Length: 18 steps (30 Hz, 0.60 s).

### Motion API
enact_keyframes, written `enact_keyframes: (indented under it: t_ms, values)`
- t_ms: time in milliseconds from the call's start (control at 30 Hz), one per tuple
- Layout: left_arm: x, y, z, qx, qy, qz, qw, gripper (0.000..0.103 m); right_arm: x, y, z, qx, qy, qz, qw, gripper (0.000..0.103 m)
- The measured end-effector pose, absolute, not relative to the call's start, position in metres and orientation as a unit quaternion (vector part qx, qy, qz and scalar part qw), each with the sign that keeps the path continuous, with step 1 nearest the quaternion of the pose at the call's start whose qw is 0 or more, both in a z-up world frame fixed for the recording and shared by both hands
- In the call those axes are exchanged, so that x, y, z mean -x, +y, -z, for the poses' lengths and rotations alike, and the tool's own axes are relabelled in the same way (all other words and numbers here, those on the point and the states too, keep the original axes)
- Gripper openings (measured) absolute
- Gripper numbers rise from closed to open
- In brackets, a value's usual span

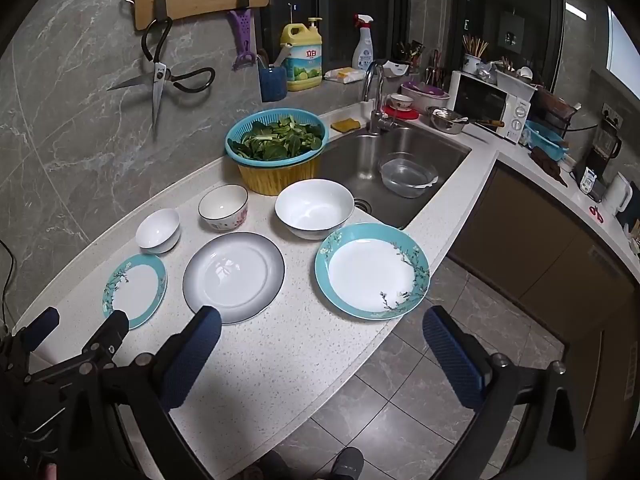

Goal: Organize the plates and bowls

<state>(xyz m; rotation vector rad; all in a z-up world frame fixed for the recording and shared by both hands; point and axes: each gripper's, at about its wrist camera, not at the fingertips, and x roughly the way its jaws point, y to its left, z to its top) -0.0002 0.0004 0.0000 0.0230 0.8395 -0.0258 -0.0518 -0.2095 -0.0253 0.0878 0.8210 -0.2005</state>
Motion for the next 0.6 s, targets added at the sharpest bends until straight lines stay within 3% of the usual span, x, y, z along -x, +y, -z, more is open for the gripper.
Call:
enact_keyframes:
  t_ms: [600]
  values:
    - [0.0003,0.0008,-0.0002,-0.011,0.409,0.013,0.913,0.103,0.0539,-0.2083,0.0261,-0.04,0.399,0.099,0.911,0.103]
